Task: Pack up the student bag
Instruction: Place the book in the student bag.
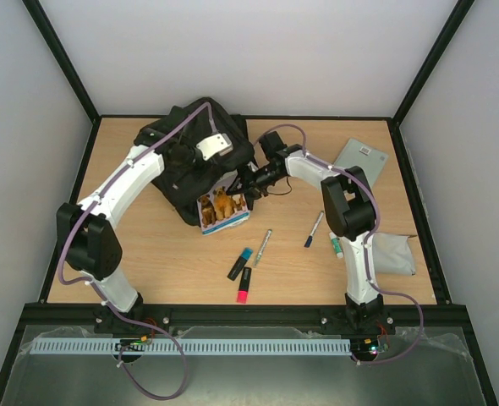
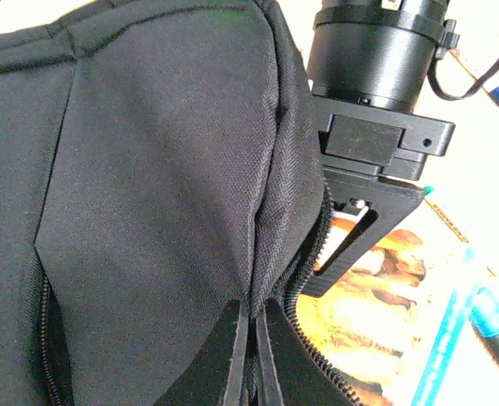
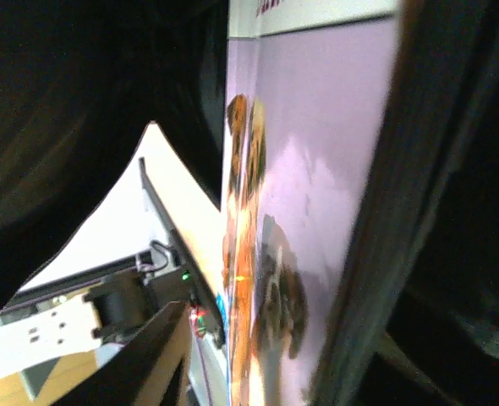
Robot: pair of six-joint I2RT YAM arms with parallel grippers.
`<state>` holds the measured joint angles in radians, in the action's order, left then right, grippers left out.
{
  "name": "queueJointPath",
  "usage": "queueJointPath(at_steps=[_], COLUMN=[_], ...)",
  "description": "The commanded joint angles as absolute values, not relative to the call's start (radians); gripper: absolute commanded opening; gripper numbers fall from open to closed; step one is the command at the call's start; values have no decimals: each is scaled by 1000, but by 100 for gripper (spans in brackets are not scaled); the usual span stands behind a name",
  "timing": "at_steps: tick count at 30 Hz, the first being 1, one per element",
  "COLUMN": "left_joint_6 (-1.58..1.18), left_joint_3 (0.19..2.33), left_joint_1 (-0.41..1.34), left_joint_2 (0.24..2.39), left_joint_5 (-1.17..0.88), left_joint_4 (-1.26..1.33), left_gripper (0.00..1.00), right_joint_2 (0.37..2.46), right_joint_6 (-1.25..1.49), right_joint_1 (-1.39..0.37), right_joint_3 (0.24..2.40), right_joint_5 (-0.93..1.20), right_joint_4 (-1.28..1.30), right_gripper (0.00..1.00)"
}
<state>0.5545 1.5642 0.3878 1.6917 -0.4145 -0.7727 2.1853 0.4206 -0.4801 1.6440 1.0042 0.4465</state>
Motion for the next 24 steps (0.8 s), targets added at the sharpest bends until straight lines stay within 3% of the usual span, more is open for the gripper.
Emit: queueJointPath(at_steps=[1,6,12,17,24], left_joint_6=[580,583,580,597,633], left_joint_3=[1552,1551,1515,1477,1483], left_joint_1=[397,396,393,393,392], left_joint_2=[1652,1653,1632,1613,1596], left_joint_5=[-443,-442,-473,-492,-484], left_joint_4=[-784,-785,-785,-803,-836], left_gripper=[3,2,2,2,2], right_joint_2=[2180,2092,1934,1801,1570], right_joint_6=[362,290,192,80,-209], right_joint_1=[-486,-486,-486,-486,-498], right_joint_3=[1692,1631,1502,1396,1223], right_joint_5=[893,726,608,551,474], right_joint_4=[521,593,613,638,611], right_gripper=[44,59,66,65,53])
